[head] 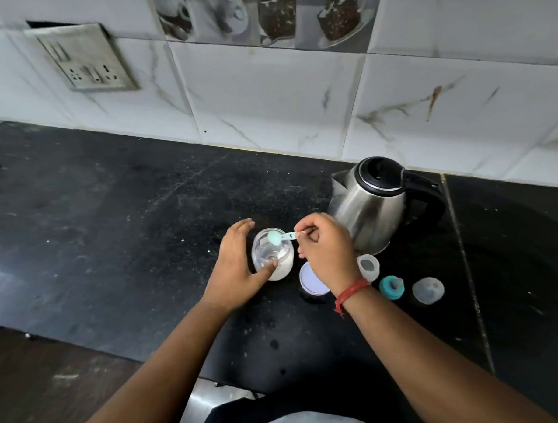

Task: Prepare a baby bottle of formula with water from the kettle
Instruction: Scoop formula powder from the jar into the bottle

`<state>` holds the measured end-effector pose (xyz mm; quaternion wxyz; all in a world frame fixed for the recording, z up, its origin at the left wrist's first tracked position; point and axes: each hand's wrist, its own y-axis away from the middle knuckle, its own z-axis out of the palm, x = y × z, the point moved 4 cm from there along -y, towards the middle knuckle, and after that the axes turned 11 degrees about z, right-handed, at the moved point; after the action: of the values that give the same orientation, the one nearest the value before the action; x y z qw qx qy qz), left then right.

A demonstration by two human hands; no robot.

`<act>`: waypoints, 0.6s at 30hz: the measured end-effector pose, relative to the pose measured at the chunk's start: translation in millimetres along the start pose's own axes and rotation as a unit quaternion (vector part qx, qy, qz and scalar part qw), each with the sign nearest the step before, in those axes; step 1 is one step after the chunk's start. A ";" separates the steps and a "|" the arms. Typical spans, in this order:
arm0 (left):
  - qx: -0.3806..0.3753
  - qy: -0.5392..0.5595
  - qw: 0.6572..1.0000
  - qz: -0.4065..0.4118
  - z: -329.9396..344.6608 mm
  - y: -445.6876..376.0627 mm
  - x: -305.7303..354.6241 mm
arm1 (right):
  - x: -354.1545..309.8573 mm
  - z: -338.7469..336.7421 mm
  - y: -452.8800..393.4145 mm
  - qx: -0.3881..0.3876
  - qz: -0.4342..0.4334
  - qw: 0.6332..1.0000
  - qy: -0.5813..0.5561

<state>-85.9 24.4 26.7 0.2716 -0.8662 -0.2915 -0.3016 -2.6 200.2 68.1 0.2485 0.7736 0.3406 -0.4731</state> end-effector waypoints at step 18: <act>-0.070 0.050 0.996 0.013 9.5 -2.8 -21.5 | -21.0 60.3 -5.3 -0.092 -0.080 0.887 0.445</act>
<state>-98.2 25.1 6.5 0.2286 -0.8707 -0.2439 -0.3608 -47.3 155.0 60.8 0.1021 0.8468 0.5180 -0.0642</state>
